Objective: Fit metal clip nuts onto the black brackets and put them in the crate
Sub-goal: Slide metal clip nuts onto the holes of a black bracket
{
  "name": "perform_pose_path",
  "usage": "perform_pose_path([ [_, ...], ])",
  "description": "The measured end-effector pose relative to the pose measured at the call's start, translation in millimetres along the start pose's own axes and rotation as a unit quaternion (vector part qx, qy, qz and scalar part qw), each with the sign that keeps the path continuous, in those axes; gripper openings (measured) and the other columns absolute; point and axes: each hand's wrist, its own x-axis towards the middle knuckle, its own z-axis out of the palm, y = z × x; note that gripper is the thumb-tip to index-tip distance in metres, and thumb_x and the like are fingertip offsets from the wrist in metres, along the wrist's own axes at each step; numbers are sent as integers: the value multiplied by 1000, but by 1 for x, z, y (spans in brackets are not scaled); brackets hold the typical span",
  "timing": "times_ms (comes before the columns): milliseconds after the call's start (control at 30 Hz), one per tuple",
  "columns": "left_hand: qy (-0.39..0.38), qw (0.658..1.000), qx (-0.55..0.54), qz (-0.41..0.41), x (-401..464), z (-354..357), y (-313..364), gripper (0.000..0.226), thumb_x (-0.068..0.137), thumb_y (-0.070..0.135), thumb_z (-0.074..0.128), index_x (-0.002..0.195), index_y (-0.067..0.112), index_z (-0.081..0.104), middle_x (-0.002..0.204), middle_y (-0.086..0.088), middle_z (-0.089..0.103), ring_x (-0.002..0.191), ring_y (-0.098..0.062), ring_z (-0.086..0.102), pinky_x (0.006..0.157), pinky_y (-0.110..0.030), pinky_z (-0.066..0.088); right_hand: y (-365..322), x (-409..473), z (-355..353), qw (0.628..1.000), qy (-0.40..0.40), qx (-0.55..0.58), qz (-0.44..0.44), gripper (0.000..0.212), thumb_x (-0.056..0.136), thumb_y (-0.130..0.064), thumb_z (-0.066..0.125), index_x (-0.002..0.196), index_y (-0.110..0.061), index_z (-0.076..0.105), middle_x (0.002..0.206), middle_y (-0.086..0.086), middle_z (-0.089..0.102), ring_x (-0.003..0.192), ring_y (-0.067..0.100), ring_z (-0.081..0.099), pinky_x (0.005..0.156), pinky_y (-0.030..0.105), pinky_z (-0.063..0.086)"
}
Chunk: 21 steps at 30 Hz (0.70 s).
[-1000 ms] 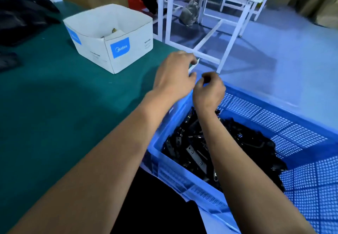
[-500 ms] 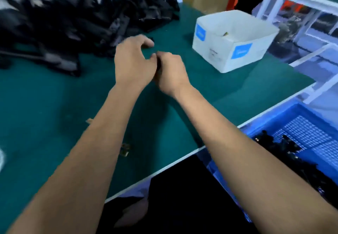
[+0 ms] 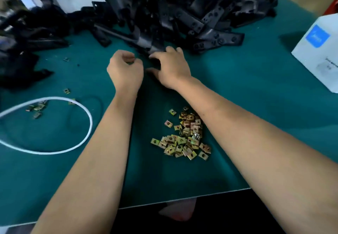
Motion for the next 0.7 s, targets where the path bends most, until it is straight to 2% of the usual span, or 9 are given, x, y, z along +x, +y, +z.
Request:
perform_pose_path([
  [133, -11, 992, -116, -49, 5, 4, -3, 16, 78, 14, 58, 92, 15, 66, 86, -3, 70, 69, -19, 76, 74, -39, 65, 12, 1, -3, 974, 46, 203, 89, 24, 90, -33, 78, 111, -22, 79, 114, -3, 73, 110, 15, 65, 90, 23, 46],
  [233, -25, 983, -175, -57, 3, 7, 1, 13, 82, 10, 57, 92, 14, 64, 88, -6, 66, 70, -23, 77, 66, -37, 65, 20, -3, -14, 893, 95, 404, 176, 6, 89, -25, 79, 84, -22, 80, 83, -6, 76, 79, 9, 67, 71, 24, 50],
  [300, -42, 978, -197, -45, 0, 10, 5, 19, 83, 7, 56, 99, 16, 62, 94, -7, 65, 82, -27, 76, 72, -36, 65, 24, -6, -23, 780, 114, 575, 218, 12, 93, -16, 76, 81, -13, 74, 74, 3, 71, 66, 13, 60, 60, 26, 48],
  [400, -123, 924, -342, -116, -4, 13, 13, 25, 92, -3, 59, 112, 11, 54, 116, -19, 62, 105, -35, 72, 87, -39, 63, 24, -13, -37, 532, 32, 820, 210, 13, 101, -13, 64, 95, -1, 65, 70, 13, 66, 61, 15, 54, 51, 20, 44],
  [467, -251, 852, -426, -171, -11, 14, 21, 15, 98, 8, 64, 112, 7, 57, 115, -21, 68, 107, -34, 72, 93, -39, 61, 22, -20, -41, 462, -38, 868, 180, 18, 105, -18, 57, 105, 0, 59, 75, 15, 63, 64, 16, 53, 50, 19, 45],
  [533, -325, 826, -427, -170, -19, 16, 23, 18, 100, 22, 65, 103, 5, 65, 92, -11, 73, 84, -22, 74, 81, -32, 62, 17, -28, -43, 457, -105, 869, 161, 18, 107, -22, 52, 112, -5, 57, 77, 14, 62, 64, 15, 53, 50, 18, 44],
  [567, -326, 825, -433, -160, -20, 16, 24, 21, 100, 24, 64, 103, 4, 66, 80, -6, 69, 70, -17, 69, 71, -29, 61, 15, -31, -43, 485, -130, 851, 156, 18, 108, -23, 50, 112, -8, 58, 76, 13, 62, 63, 15, 54, 50, 17, 44],
  [633, -292, 827, -458, -143, -22, 16, 25, 24, 100, 22, 66, 112, 2, 63, 83, -12, 64, 62, -16, 60, 64, -32, 59, 12, -37, -43, 600, -142, 772, 155, 14, 108, -22, 50, 110, -11, 60, 78, 12, 65, 61, 15, 56, 51, 18, 44],
  [700, -245, 818, -500, -144, -17, 13, 23, 26, 97, 14, 70, 116, 4, 57, 106, -21, 68, 79, -23, 71, 78, -41, 61, 17, -41, -41, 747, -101, 642, 140, 7, 104, -19, 60, 105, -13, 55, 79, 12, 67, 59, 16, 59, 51, 21, 45],
])
